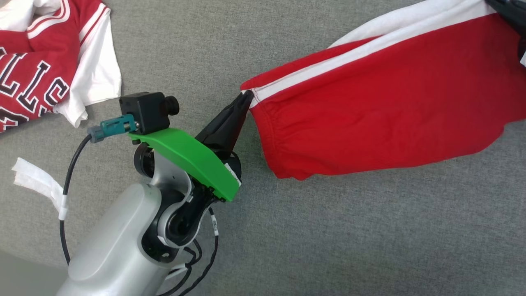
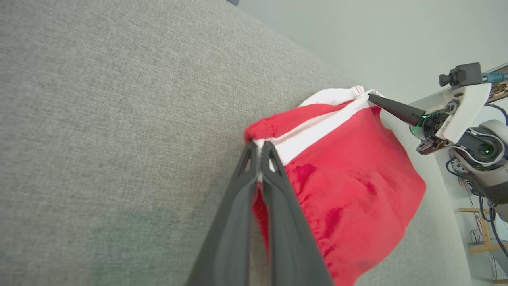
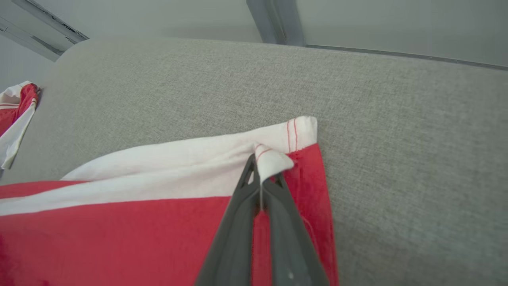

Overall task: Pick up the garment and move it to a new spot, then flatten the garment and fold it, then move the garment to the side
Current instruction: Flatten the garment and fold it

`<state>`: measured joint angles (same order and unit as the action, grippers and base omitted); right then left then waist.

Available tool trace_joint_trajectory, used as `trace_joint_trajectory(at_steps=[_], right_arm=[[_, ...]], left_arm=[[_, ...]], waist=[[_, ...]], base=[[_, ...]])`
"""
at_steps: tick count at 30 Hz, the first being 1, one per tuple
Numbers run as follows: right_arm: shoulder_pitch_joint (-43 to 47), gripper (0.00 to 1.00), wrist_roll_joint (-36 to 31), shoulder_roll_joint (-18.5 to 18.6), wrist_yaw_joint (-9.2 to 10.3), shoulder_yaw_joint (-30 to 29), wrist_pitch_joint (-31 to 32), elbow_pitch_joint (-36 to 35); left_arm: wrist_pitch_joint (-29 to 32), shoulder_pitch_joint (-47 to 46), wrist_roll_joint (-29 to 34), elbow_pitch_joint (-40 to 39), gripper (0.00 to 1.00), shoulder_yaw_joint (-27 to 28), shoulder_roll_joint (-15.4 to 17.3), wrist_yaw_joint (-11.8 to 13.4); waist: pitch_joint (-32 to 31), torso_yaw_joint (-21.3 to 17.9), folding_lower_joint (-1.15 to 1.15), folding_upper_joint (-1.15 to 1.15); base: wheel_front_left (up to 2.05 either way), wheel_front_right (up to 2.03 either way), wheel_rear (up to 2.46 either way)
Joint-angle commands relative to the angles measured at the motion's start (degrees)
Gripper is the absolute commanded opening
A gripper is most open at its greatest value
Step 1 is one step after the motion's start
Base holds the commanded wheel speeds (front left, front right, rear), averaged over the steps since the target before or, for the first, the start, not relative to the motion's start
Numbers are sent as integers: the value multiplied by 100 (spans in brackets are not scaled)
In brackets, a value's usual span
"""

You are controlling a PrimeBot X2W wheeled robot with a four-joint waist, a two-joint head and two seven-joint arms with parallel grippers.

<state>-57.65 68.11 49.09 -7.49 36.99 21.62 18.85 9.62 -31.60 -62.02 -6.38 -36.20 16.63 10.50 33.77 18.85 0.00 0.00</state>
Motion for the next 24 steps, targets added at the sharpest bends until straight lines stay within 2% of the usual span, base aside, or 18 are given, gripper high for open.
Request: trace_joint_trajectory(at_steps=[1, 14, 15, 16, 18, 19, 20, 21, 24], right_arm=[[-94, 0, -74, 8, 0, 25, -51, 48], [-405, 0, -156, -181, 0, 237, -368, 246], [-422, 27, -202, -182, 0, 257, -418, 267], [-462, 100, -322, -203, 0, 304, -583, 326], [-487, 100, -393, -271, 0, 333, -714, 440], [-529, 100, -459, -275, -1, 366, -737, 475], [-571, 100, -472, -280, -1, 367, -769, 490], [-603, 100, -445, -301, -1, 367, -761, 499], [-670, 100, -544, -208, -1, 466, -697, 377]], left_arm=[[-33, -109, 20, 61, 0, 17, -22, -31], [-254, -269, 93, 438, 0, 14, -259, -23], [-269, -275, 106, 458, 0, 17, -268, -7], [-315, -261, 113, 510, 0, 26, -287, 20], [-384, -214, 197, 561, 1, 42, -253, 79], [-447, -188, 253, 561, 22, 50, -227, 101], [-504, -166, 307, 550, 49, 62, -205, 125], [-530, -116, 346, 530, 100, 57, -173, 129], [-660, 2, 551, 466, 100, 46, -18, 274]], waist=[[29, 21, 0, 0], [83, 51, 0, 0], [83, 45, 0, 0], [80, 24, 0, 0], [64, -18, 0, 0], [63, -45, 0, 0], [62, -73, 0, 0], [56, -115, 0, 0], [-18, -223, 0, 0]], base=[[0, 0, 0], [0, 0, 0], [0, 0, 0], [0, 0, 0], [0, 0, 0], [0, 0, 0], [0, 0, 0], [0, 0, 0], [0, 0, 0]])
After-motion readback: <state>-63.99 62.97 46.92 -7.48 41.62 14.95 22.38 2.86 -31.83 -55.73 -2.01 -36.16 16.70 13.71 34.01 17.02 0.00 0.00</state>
